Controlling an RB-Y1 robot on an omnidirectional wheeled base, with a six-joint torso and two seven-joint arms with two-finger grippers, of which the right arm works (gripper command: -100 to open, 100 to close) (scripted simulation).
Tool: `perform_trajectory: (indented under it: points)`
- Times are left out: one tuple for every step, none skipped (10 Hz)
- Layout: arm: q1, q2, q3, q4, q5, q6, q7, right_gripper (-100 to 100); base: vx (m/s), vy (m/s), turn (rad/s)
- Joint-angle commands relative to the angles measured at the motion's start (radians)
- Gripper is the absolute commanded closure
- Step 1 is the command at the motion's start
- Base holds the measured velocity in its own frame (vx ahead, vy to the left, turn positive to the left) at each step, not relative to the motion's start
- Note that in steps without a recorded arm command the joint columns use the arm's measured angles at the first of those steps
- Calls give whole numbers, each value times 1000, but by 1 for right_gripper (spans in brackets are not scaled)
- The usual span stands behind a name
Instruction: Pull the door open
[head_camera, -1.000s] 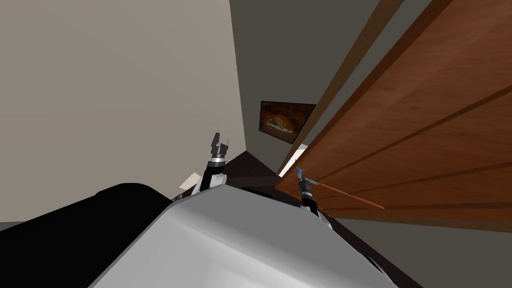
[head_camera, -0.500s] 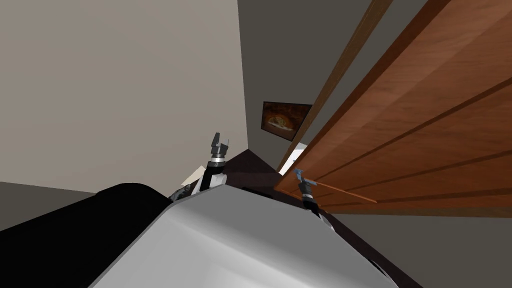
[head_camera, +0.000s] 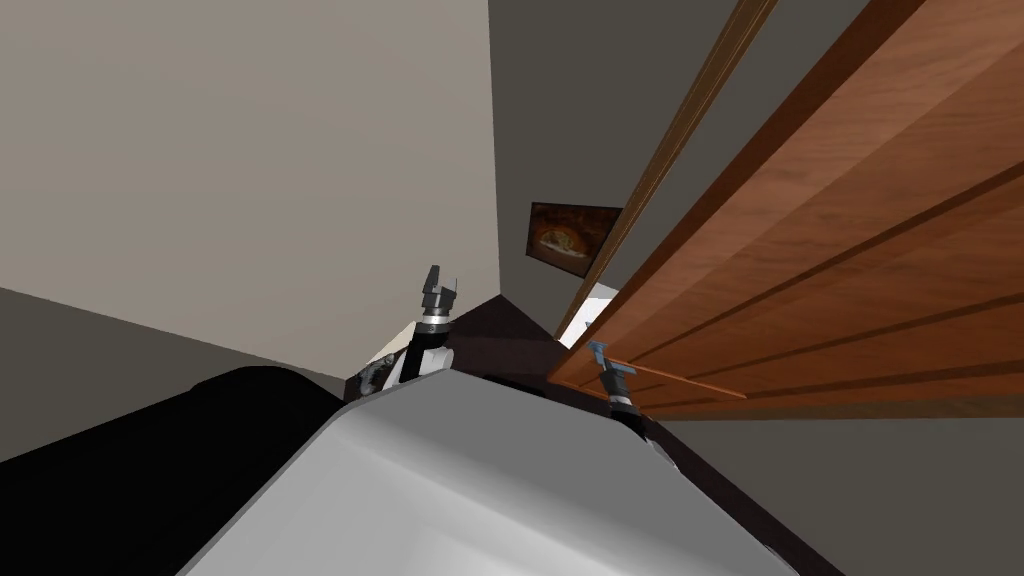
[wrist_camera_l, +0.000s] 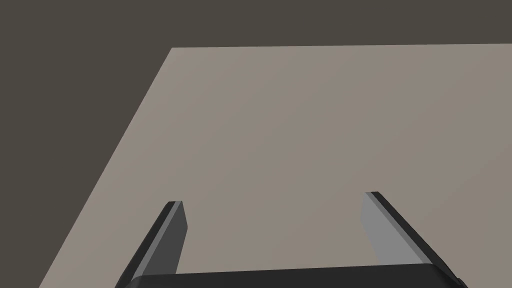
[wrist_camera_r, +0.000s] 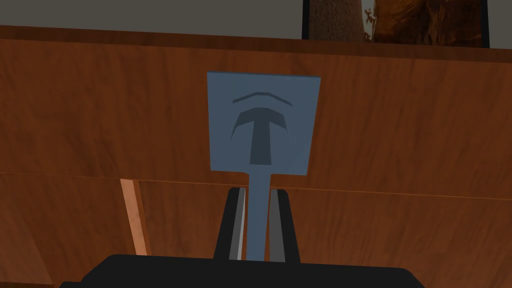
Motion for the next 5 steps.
perform_trajectory:
  points:
    - [8,-12,9,13,8,-34,-17,100,-183,-84,124]
    - [12,-16,12,13,10,-41,-22,100,-135,-39,68]
    - [24,-27,21,12,18,-59,-36,100,-191,-62,76]
    - [28,-18,17,-13,14,-36,-26,100,-98,-34,27]
    - [44,-25,22,-7,18,-61,-37,100,-144,-48,175]
